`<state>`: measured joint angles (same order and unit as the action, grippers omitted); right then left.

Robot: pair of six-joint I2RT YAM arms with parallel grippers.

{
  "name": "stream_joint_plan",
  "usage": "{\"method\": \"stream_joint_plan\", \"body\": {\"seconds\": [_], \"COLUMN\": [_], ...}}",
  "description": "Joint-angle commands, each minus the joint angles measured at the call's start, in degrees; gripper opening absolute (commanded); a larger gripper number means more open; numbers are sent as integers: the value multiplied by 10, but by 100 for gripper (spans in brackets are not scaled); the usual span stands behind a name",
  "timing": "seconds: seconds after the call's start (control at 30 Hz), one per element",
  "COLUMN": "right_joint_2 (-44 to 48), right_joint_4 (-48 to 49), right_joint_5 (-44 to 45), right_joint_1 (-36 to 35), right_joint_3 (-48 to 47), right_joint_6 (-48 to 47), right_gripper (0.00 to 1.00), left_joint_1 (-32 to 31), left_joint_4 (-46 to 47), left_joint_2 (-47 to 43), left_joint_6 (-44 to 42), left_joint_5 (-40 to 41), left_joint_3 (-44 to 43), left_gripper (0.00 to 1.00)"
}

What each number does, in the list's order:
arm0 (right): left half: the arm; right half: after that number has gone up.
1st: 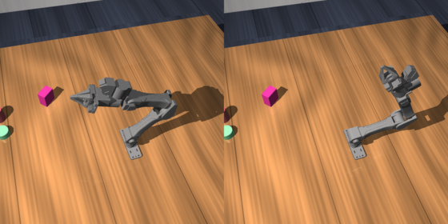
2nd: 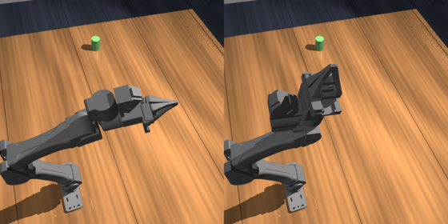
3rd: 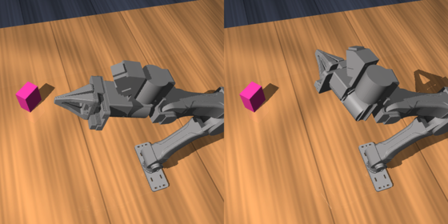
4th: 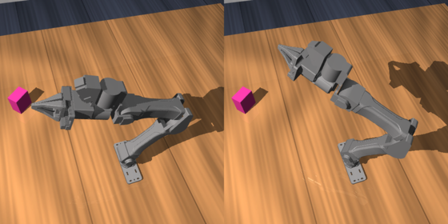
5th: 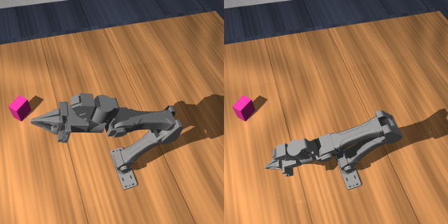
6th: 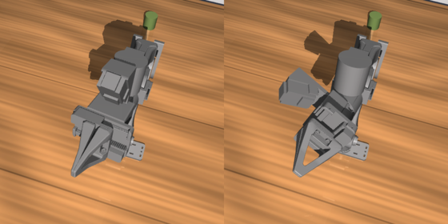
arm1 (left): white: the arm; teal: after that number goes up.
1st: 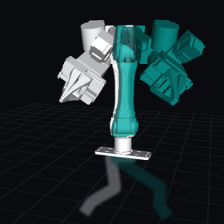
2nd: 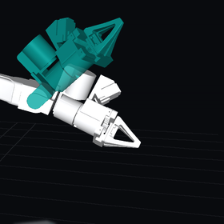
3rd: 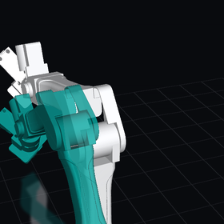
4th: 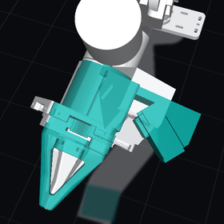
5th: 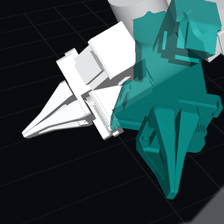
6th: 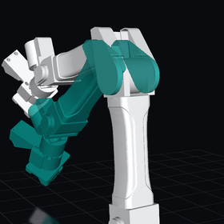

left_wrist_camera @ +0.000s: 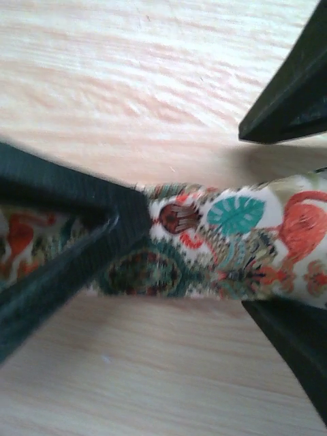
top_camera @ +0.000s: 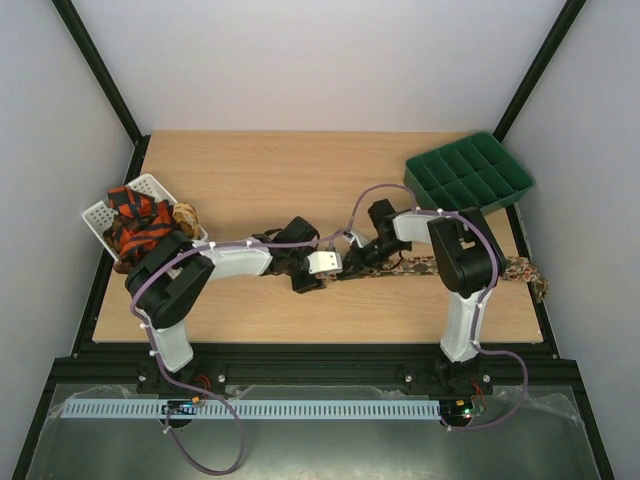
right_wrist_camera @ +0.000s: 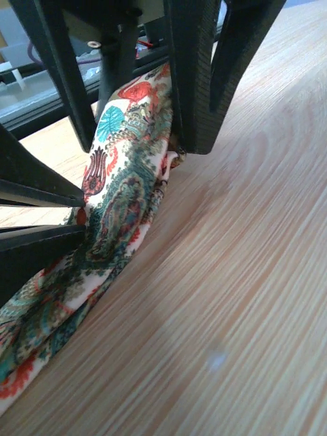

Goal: Roll the ties
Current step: Adjust the tie at the center of the board, then roll the tie at the center of the board.

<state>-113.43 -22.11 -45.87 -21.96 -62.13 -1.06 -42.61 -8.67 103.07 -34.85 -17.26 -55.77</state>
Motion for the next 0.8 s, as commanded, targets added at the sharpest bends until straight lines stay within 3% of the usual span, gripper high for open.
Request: {"method": "stream_joint_plan", "body": {"seconds": [0.0, 0.13, 0.37, 0.57, 0.77], "right_joint_2": [-11, -7, -30, 13, 34], "right_joint_4": [-56, -76, -76, -132, -204], "right_joint_5": [98, 98, 38, -45, -47], "right_joint_1": [51, 100, 88, 80, 105], "right_joint_3": [60, 58, 12, -17, -46], "right_joint_6": [-62, -83, -51, -57, -94], "right_gripper": [11, 10, 11, 19, 21], "left_joint_1": [-12, -5, 38, 46, 55], "left_joint_4": [41, 76, 188, 245, 267], "left_joint_2": [24, 20, -34, -27, -21], "left_joint_6": [56, 86, 179, 149, 121], "left_joint_5": [-18, -18, -96, -137, -131], "left_joint_3": [-13, -8, 80, 117, 129], "left_gripper": [65, 72, 74, 71, 62]}}
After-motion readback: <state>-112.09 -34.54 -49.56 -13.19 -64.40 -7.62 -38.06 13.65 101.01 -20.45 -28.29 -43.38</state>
